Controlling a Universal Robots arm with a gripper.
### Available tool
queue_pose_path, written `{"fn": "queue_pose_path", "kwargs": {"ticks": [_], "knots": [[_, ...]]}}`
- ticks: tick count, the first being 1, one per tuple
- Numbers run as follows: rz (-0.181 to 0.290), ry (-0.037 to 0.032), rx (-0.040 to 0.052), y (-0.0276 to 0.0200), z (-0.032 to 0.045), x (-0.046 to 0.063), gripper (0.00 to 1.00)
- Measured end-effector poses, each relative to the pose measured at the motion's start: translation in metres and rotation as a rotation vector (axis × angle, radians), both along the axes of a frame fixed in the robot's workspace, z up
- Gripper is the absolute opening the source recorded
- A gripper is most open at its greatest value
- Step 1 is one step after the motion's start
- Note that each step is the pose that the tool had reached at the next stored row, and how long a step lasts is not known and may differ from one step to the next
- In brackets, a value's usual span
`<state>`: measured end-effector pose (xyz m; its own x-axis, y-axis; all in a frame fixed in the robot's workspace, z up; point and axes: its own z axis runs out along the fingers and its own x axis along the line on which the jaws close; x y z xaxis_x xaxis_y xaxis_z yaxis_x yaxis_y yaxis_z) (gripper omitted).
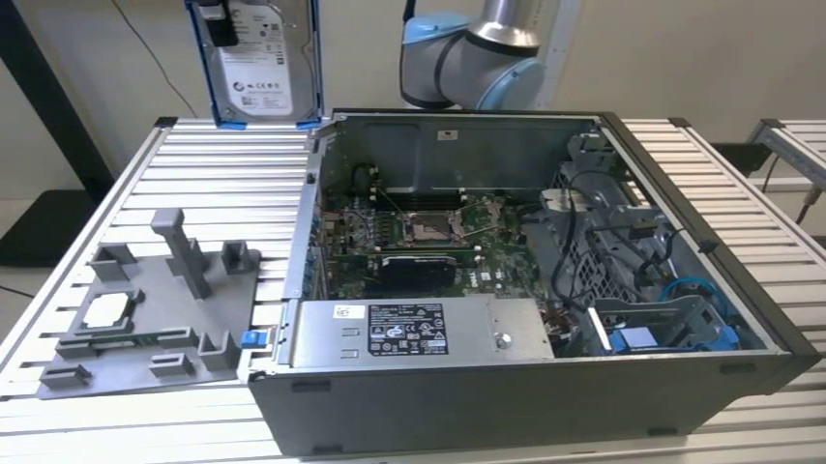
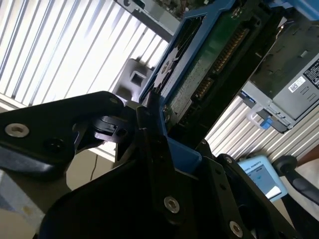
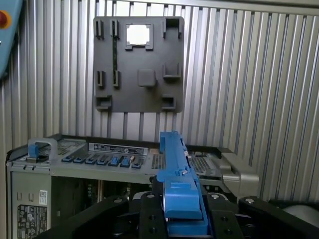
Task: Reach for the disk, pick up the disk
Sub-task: 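Pick up the disk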
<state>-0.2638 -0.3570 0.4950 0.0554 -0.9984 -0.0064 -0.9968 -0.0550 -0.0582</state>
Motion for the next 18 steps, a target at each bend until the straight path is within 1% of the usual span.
{"fn": "queue_pose_path", "kwargs": {"ticks": [7, 13, 14, 18], "knots": [[0.0, 0.0, 0.0, 0.0004, 0.0, 0.014, 0.0], [0.0, 0.0, 0.0, 0.0007, 0.0, 0.034, 0.0], [0.0, 0.0001, 0.0, 0.0007, 0.0, 0.035, 0.0], [0.0, 0.0, 0.0, 0.0007, 0.0, 0.035, 0.0]]}}
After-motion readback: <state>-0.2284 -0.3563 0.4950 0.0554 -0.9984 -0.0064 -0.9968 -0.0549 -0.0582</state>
